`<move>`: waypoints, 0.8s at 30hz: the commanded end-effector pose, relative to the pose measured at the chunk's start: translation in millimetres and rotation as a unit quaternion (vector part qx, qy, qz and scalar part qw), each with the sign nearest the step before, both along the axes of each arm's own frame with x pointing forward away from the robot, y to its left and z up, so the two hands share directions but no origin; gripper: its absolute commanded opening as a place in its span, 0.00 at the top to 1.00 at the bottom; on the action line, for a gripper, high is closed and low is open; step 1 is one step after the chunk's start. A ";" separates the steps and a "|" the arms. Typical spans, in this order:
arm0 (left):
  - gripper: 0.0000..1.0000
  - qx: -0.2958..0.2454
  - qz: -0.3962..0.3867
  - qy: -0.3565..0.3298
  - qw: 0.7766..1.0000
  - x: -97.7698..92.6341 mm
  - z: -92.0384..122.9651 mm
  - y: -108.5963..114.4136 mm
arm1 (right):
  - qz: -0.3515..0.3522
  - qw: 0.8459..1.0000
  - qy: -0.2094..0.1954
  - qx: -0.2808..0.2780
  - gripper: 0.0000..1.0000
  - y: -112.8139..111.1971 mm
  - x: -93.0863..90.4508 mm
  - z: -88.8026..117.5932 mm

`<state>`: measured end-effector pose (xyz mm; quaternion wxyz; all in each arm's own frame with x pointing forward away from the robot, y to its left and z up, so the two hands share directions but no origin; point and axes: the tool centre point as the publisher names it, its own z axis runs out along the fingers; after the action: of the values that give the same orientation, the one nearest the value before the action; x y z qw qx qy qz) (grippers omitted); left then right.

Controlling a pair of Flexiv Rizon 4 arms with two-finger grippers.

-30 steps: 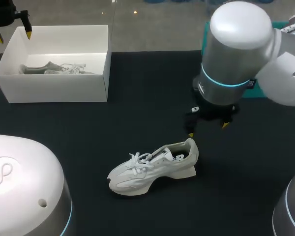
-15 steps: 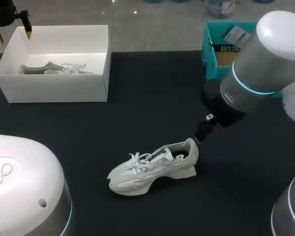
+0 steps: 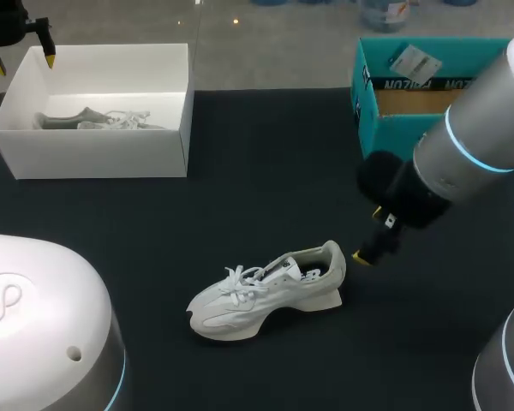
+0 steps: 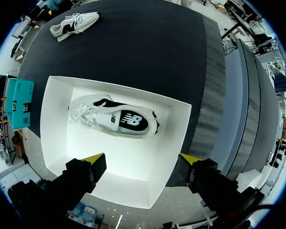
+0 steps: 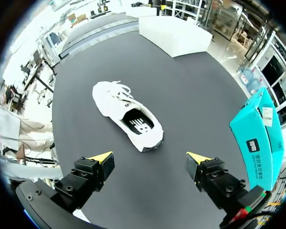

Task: Take the shoe out of the shoebox, open the shoe tongue, remove and reinsert the insole, then place the shoe into the shoebox

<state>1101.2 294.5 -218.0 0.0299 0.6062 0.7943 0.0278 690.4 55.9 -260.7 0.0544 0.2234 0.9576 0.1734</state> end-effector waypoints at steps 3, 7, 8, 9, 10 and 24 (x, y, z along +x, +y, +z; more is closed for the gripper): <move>0.00 0.001 0.000 0.000 1.000 0.0 0.2 0.2 | 0.209 0.975 -0.064 0.042 0.00 -5.9 -1.3 -3.2; 0.00 0.001 0.000 0.000 1.000 0.0 0.2 0.2 | 0.241 0.953 -0.133 0.129 0.00 -15.4 3.7 -6.2; 0.00 0.001 0.000 0.000 1.000 0.0 0.2 0.2 | 0.249 0.950 -0.127 0.137 0.00 -16.3 5.0 -6.3; 0.00 0.001 0.000 0.000 1.000 0.0 0.2 0.2 | 0.262 0.943 -0.132 0.156 0.00 -17.2 6.0 -7.0; 0.00 0.001 0.000 0.000 1.000 0.0 0.2 0.2 | 0.276 0.939 -0.130 0.161 0.00 -17.8 6.8 -7.3; 0.00 0.001 0.000 0.000 1.000 0.0 0.2 0.2 | 0.269 0.926 -0.114 0.239 0.00 -48.5 -7.5 -25.8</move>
<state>1101.2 294.4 -218.0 0.0299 0.6062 0.7943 0.0278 695.6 21.9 -282.2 0.0524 -0.0620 0.9495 0.3030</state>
